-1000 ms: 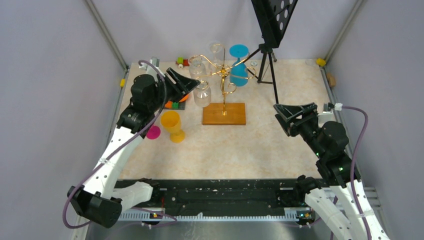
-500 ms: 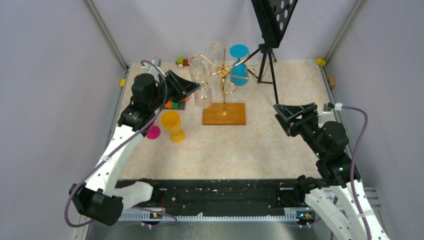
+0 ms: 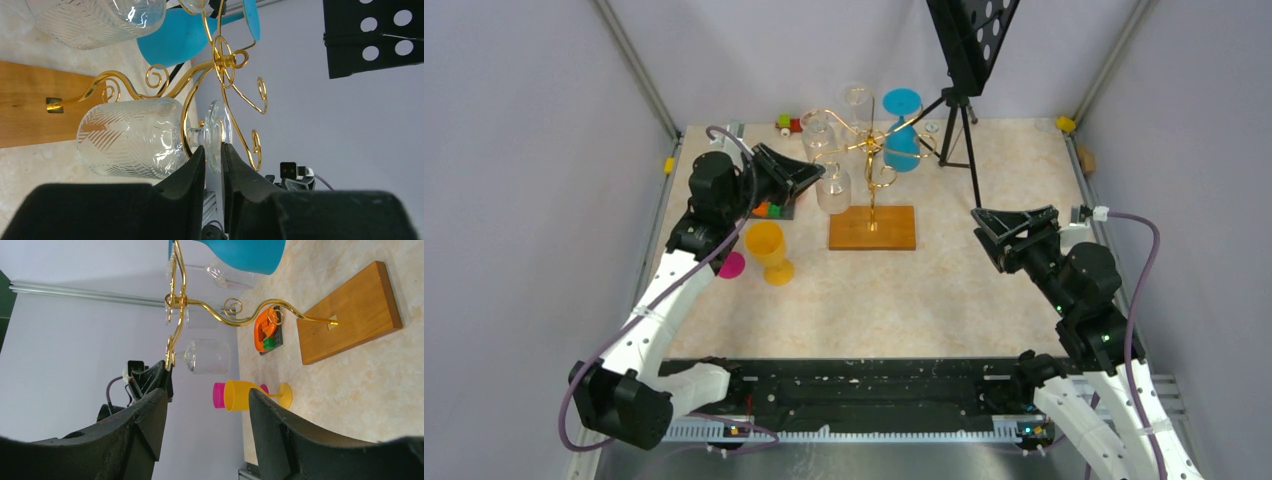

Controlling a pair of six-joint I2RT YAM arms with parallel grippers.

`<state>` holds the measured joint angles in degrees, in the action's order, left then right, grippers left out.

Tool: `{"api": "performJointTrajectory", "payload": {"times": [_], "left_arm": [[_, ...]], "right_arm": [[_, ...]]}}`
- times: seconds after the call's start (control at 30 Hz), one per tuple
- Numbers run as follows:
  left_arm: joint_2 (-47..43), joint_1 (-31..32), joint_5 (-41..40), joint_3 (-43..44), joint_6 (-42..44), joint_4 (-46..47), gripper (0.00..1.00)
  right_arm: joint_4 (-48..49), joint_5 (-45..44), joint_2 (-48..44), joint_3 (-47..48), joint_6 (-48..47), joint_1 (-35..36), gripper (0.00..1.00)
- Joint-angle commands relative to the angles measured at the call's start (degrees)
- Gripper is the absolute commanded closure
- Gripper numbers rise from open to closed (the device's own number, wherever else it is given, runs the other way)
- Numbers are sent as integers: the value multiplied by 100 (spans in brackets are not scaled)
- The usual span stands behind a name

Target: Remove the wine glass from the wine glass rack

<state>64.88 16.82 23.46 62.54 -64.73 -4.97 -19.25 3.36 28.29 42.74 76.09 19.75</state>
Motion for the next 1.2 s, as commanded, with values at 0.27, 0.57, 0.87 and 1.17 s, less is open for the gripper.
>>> {"api": "performJointTrajectory", "payload": {"times": [0.27, 0.57, 0.87, 1.17], "left_arm": [[102, -157, 299, -616, -1495, 1652, 73], [265, -153, 474, -151, -1100, 1075, 71], [482, -157, 906, -28, -1081, 1062, 78], [496, -153, 1025, 128, -1013, 1131, 100]], "right_arm": [[228, 55, -17, -86, -25, 34, 38], [185, 20, -64, -97, -12, 26, 39], [238, 0, -48, -104, 25, 30, 39], [138, -116, -165, -70, 66, 29, 39]]}}
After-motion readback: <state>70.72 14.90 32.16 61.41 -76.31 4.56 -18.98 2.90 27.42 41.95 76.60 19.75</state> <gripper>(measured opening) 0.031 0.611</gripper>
